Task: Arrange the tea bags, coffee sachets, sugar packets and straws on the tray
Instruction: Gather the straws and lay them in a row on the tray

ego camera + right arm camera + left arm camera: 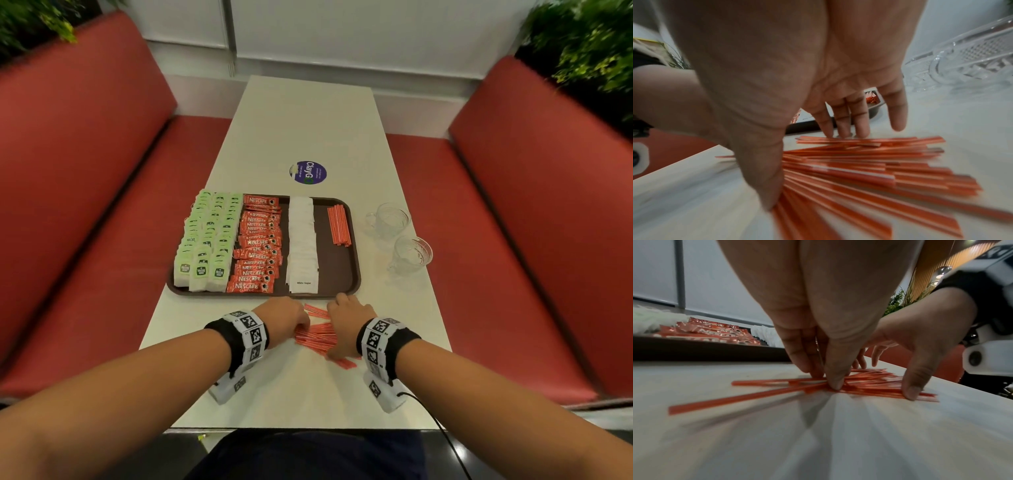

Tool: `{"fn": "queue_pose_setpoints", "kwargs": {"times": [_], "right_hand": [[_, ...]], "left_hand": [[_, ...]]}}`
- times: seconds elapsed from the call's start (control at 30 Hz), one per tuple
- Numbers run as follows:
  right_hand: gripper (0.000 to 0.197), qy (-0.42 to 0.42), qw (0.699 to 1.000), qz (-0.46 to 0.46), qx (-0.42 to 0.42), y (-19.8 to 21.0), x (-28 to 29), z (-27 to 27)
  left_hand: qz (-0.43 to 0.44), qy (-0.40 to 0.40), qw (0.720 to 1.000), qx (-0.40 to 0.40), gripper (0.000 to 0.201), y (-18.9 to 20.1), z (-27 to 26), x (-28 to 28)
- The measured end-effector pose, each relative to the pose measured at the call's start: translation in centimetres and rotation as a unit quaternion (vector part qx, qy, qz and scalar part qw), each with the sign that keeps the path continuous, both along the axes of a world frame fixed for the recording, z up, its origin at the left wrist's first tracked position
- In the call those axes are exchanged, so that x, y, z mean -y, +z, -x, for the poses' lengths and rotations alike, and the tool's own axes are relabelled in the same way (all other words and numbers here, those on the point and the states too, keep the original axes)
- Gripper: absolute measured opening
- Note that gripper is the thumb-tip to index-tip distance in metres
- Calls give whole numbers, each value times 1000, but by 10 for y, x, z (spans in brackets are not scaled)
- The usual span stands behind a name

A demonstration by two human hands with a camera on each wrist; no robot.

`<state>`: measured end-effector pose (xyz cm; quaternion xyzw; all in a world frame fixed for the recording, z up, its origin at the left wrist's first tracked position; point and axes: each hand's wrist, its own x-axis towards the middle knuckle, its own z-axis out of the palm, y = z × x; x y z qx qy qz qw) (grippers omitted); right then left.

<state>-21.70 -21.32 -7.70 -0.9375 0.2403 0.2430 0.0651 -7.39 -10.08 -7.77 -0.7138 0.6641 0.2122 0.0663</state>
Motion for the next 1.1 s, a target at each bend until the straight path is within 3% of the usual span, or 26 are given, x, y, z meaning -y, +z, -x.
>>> {"fn": "queue_pose_setpoints", "kwargs": {"times": [0.23, 0.4, 0.5, 0.57, 0.63, 0.77, 0.87, 1.1], "right_hand": [[30, 26, 996, -69, 45, -6, 7, 0], [26, 33, 996, -59, 50, -11, 10, -3], [32, 34, 996, -65, 56, -10, 15, -1], [38, 43, 995, -70, 57, -10, 16, -1], [39, 45, 995, -67, 54, -11, 16, -3], [24, 38, 996, -63, 48, -11, 13, -10], [24, 41, 996, -53, 52, -10, 10, -14], [22, 33, 998, -45, 25, -12, 14, -18]], "left_hand": [[47, 35, 996, -70, 17, 0, 3, 5], [111, 72, 983, -129, 8, 1, 9, 9], [89, 100, 986, -101, 34, -3, 4, 8], [48, 48, 997, -40, 61, -8, 0, 4], [26, 2, 1000, 1, 73, -16, 0, 1], [30, 7, 1000, -1, 49, -26, 6, 8], [22, 15, 1000, -1, 34, -28, 9, 14], [-4, -14, 999, 50, 35, -26, 6, 23]]}}
